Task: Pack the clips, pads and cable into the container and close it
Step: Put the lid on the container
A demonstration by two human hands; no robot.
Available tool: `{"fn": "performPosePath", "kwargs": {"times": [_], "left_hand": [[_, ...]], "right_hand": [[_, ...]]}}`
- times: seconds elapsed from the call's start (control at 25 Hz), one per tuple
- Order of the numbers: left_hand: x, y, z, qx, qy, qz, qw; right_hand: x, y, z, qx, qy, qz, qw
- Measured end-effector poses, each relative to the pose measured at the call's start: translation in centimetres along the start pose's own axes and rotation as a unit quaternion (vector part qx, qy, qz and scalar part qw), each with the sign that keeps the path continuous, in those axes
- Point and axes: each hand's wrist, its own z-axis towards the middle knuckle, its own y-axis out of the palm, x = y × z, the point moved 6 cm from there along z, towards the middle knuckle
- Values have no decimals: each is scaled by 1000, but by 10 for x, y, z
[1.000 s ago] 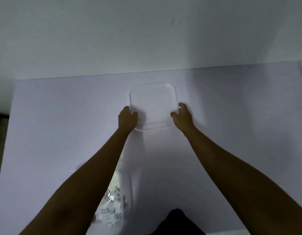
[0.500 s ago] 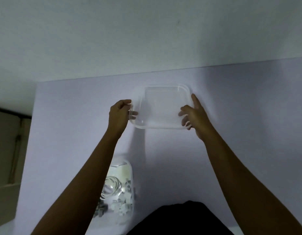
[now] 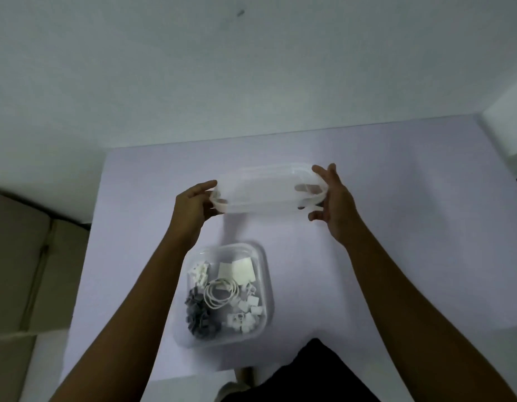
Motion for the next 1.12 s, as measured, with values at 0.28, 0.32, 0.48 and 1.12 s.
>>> {"fn": "performPosePath", "kwargs": {"times": [0.28,0.32,0.48,1.12], "left_hand": [[5,-92,-77,42,107,133,984],[2,-101,-85,53,108,134,984],[-29,-128,-99,75,59,176,980],[-145,-154,-100,91,-12,395,914]], "right_hand": [[4,48,-88,-35,-95,-97,990],[7,53,-94,-30,-100,-134,985],[46,62,-94,33,-72,-233,969],[207,68,-88,89,-42,-392,915]]}}
